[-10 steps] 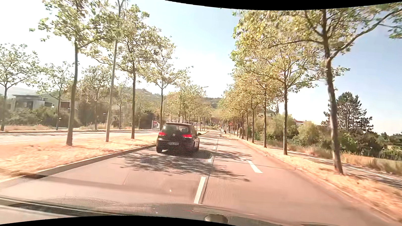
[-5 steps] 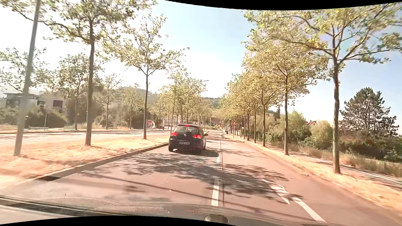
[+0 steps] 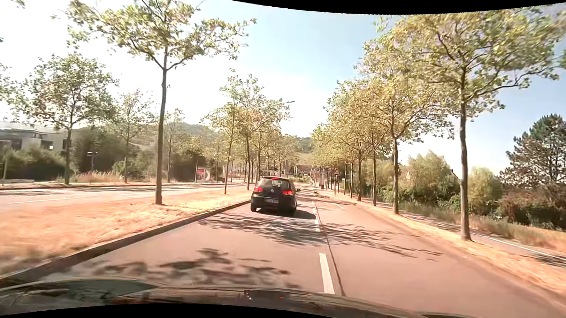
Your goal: Follow the waypoints while adhering to traffic rules and regulations
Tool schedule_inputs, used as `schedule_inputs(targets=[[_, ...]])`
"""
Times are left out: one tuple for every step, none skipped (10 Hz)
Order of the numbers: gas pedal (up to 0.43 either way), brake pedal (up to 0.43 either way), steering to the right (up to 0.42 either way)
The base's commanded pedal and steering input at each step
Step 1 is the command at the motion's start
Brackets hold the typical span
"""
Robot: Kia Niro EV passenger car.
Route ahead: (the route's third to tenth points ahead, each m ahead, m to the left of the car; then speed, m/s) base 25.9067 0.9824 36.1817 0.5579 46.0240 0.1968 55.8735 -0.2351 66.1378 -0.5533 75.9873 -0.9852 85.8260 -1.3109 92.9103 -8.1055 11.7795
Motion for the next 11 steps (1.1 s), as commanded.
schedule_inputs(targets=[[0.000, 0.000, 0.000], [0.000, 0.000, 0.000], [0.000, 0.000, 0.002], [0.000, 0.000, 0.002], [0.000, 0.000, 0.002], [0.000, 0.000, 0.002], [0.000, 0.000, 0.002], [0.000, 0.000, 0.003], [0.000, 0.000, 0.003], [0.000, 0.000, 0.003], [0.000, 0.000, 0.003]])
